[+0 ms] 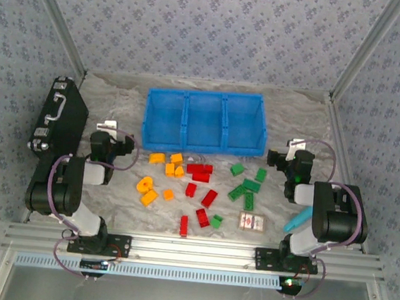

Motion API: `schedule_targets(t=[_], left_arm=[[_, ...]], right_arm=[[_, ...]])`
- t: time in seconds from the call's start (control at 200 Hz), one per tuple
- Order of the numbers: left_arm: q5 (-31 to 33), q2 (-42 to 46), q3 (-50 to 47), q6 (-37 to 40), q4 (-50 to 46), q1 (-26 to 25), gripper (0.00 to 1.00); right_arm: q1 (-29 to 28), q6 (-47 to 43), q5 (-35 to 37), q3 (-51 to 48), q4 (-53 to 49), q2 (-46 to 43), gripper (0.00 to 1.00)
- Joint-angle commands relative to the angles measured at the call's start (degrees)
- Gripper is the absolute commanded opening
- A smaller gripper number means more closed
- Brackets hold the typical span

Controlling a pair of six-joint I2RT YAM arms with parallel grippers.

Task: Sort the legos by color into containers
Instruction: Pick up the lego from the bottom-center of the table.

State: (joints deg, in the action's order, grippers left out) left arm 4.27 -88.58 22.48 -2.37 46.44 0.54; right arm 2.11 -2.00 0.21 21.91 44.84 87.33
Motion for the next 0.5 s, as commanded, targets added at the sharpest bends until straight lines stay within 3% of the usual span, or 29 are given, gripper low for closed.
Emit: schedule_targets(t=[0.0,0.495], left_arm=[[-0.9,0.6,1.2,0.5,0.1,0.3,1.00],[-0.9,0.6,1.2,0.5,0.1,0.4,1.00]], right_arm=[[-0.2,0.2,0.7,0.8,0.9,-0.2,0.99],[0.0,0.2,0.3,0.8,0.8,-0.2,0.99]])
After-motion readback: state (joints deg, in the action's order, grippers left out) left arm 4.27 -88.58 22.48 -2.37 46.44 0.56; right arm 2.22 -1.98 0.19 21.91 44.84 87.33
